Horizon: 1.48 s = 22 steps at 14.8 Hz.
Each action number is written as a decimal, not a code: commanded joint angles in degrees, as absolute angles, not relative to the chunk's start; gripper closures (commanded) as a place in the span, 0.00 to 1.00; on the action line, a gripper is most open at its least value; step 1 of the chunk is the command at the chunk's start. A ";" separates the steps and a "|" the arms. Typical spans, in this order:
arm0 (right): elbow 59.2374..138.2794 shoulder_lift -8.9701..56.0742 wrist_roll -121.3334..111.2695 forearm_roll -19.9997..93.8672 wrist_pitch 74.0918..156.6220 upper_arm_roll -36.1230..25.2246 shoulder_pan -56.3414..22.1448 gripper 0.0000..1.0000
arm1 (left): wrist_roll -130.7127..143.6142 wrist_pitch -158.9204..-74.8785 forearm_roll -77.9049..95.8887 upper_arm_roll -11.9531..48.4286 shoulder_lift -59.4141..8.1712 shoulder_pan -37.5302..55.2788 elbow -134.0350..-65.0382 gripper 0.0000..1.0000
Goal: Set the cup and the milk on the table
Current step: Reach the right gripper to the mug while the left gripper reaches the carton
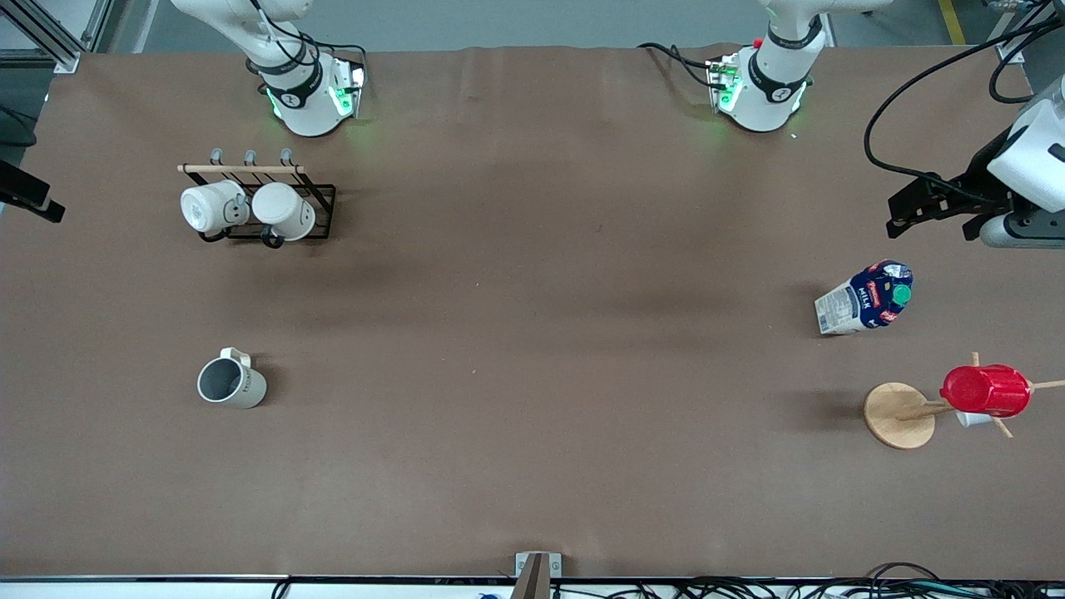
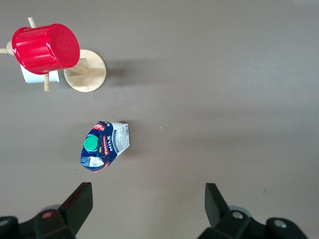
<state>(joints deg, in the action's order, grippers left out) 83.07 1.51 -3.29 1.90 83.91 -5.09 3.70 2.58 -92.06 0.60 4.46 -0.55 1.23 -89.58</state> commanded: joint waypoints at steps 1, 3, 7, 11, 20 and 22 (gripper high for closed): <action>84.29 0.35 -3.60 1.41 84.38 -4.57 4.39 0.00 | 2.99 -91.85 -0.62 4.66 -0.79 1.14 -88.59 0.01; 84.29 0.35 -3.17 1.41 84.46 -4.57 4.31 0.00 | 2.99 -91.85 -0.70 4.66 -0.79 1.05 -88.59 0.01; 84.29 0.35 -3.16 1.49 84.73 -4.57 4.39 0.00 | 4.22 -91.76 -0.88 4.66 -1.84 1.32 -88.77 0.00; 84.29 1.92 -4.13 1.58 85.16 -4.57 4.75 0.00 | 3.35 -91.85 -0.79 4.31 -2.19 0.79 -89.12 0.00; 90.06 19.85 -11.23 2.02 110.52 -4.48 3.78 0.00 | 2.81 -109.14 -0.79 0.71 -4.92 -0.26 -102.02 0.00; 94.55 22.22 -13.52 2.29 118.61 -4.39 3.96 0.00 | 2.20 -113.18 -0.79 0.00 -5.54 -0.35 -105.80 0.00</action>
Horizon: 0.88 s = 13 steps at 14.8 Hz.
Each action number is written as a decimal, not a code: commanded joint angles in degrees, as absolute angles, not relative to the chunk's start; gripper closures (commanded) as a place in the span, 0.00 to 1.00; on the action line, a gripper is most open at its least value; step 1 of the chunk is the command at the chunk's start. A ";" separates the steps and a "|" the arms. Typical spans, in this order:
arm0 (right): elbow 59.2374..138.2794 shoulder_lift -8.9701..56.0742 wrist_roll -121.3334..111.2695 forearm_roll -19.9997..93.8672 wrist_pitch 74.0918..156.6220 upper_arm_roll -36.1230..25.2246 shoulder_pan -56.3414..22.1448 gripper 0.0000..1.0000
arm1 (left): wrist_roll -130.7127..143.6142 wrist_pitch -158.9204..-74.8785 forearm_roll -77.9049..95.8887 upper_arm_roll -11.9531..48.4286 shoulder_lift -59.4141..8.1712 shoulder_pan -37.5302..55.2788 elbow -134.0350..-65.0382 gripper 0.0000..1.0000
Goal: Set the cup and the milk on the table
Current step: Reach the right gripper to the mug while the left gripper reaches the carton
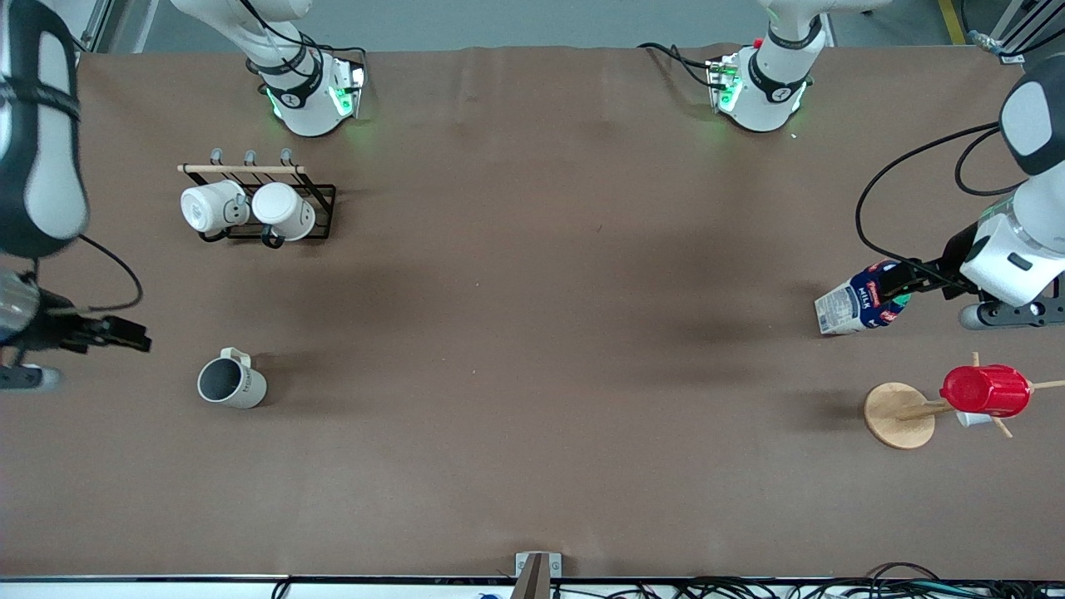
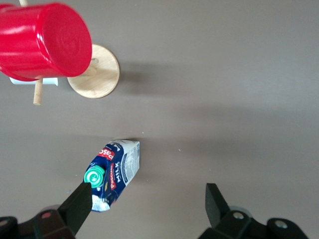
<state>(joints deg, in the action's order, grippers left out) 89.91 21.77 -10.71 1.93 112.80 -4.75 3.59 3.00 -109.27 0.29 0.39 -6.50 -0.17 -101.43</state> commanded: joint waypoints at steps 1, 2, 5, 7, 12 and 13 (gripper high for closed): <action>96.31 23.63 -15.36 2.29 122.13 -4.39 3.87 0.00 | 0.81 -114.86 -0.79 -0.52 -5.97 -0.44 -107.30 0.00; 97.46 25.21 -17.29 2.29 124.69 -4.39 3.95 0.00 | -1.12 -115.74 -0.79 -1.57 -6.32 -0.96 -108.18 0.00; 99.93 28.38 -20.03 2.37 130.59 -4.22 4.04 0.00 | -5.09 -116.63 -0.44 -4.03 -8.43 -1.23 -109.16 0.00; 100.63 29.27 -21.27 2.37 131.22 -3.78 4.39 0.00 | -5.36 -119.95 -0.18 -4.92 -8.96 -1.23 -111.78 0.00; 100.72 32.87 -21.27 3.96 134.03 -3.43 4.13 0.12 | -6.59 -126.21 0.17 -6.68 -10.46 -2.20 -116.28 0.00; 100.72 33.05 -21.27 3.96 134.03 -3.43 4.13 0.19 | -6.59 -126.38 0.18 -6.68 -10.81 -2.20 -116.54 0.00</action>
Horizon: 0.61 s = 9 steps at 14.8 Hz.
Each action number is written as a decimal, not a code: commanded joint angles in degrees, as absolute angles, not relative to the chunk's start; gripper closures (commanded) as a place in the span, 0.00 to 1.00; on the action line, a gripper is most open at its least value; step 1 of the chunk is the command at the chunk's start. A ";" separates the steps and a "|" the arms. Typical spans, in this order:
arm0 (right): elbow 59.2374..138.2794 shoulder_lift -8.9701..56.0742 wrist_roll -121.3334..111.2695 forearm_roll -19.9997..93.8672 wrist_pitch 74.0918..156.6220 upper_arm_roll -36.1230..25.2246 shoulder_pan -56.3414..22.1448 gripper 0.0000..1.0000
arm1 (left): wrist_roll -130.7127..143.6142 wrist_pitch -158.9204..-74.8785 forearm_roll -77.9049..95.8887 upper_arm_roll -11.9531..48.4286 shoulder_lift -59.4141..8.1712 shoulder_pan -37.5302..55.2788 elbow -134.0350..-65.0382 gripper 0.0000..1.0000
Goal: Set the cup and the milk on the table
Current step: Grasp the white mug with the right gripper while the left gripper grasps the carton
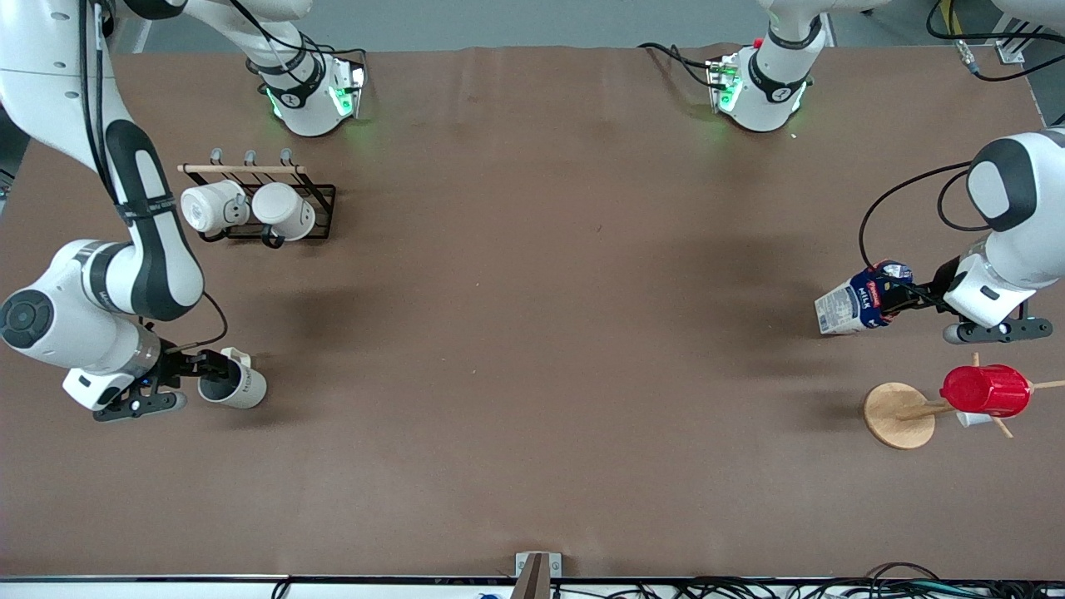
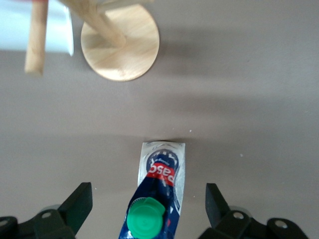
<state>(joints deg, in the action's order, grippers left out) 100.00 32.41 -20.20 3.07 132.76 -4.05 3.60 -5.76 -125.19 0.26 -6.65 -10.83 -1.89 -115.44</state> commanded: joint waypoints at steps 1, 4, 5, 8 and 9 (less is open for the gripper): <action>100.72 33.13 -21.27 3.96 134.12 -3.43 4.30 0.27 | -6.59 -126.39 0.26 -6.59 -11.77 -2.20 -116.54 0.00; 100.64 33.75 -20.48 5.44 133.86 -3.43 3.96 0.89 | -6.59 -126.56 6.65 -6.68 -13.35 -2.02 -116.46 0.00; 100.55 33.66 -20.04 6.49 133.60 -3.43 3.69 1.00 | -6.59 -127.08 7.46 -6.68 -13.62 -2.02 -116.54 0.00; 99.58 33.58 -18.73 6.68 132.46 -3.43 3.95 1.00 | -6.59 -127.09 7.47 -6.68 -14.41 -1.93 -116.98 0.00; 98.54 33.40 -16.81 6.68 131.76 -3.43 3.96 1.00 | -6.59 -127.18 7.47 -6.68 -14.50 -1.93 -117.07 0.00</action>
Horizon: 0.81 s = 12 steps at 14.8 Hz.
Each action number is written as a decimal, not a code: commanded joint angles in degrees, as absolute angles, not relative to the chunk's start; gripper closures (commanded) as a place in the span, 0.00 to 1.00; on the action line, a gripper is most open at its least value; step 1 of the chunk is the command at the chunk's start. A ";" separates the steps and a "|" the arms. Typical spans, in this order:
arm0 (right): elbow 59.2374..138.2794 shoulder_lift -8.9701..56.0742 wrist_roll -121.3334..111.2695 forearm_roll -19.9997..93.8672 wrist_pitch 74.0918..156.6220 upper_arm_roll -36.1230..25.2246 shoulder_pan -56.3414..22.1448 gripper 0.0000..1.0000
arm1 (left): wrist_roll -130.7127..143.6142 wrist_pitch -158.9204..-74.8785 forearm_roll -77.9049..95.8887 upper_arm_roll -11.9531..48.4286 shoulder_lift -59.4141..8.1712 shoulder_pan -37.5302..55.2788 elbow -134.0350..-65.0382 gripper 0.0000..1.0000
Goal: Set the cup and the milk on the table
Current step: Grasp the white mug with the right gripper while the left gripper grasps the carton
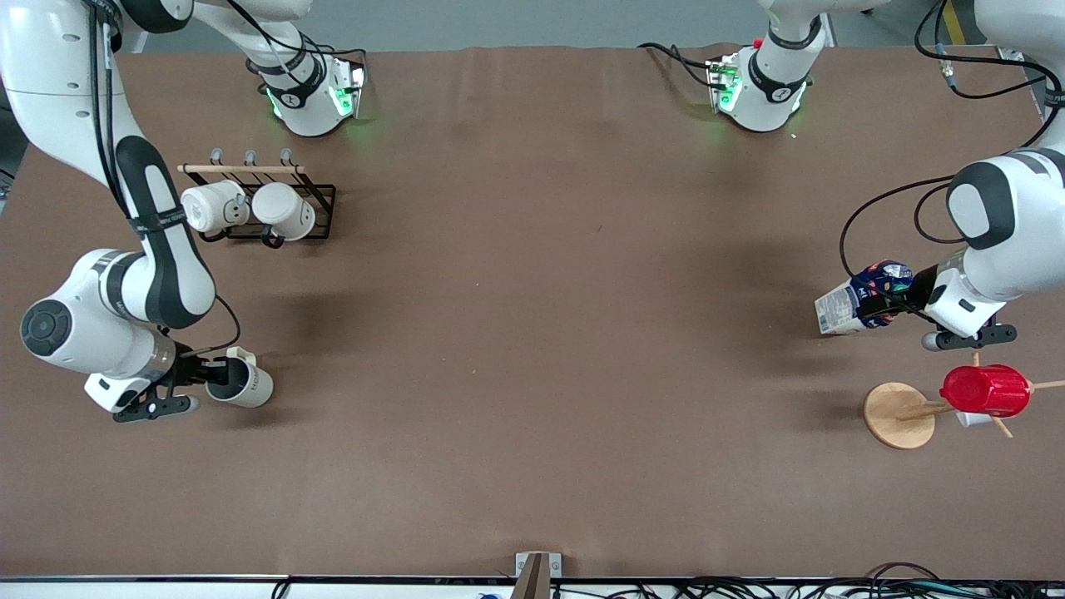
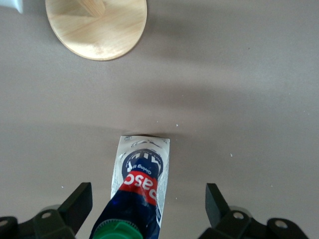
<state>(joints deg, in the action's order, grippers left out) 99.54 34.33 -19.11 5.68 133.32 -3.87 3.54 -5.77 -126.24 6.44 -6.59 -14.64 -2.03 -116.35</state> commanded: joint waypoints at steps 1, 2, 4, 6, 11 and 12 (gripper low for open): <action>97.13 32.96 -13.57 6.68 129.14 -3.43 3.78 1.00 | -6.68 -127.18 7.47 -6.68 -15.02 -1.93 -117.16 0.00; 94.77 32.52 -10.32 6.68 125.37 -3.34 3.26 1.00 | -6.68 -127.26 7.47 -6.68 -15.20 -1.93 -117.16 0.00; 89.67 31.65 -1.02 6.68 117.02 -3.34 -0.50 1.00 | -6.68 -127.70 7.47 -6.68 -15.47 -2.02 -117.16 0.00; 86.58 30.85 11.19 6.50 112.51 -3.43 -5.77 1.00 | -6.68 -128.05 7.47 -6.68 -16.17 -2.02 -117.16 0.00; 85.96 30.58 39.06 5.80 112.58 -3.52 -21.33 1.00 | -6.68 -128.06 7.47 -6.68 -16.52 -2.11 -117.25 0.54; 85.96 30.76 42.85 5.80 113.11 -3.52 -24.32 1.00 | -6.68 -128.06 7.47 -6.68 -16.44 -2.02 -117.25 0.65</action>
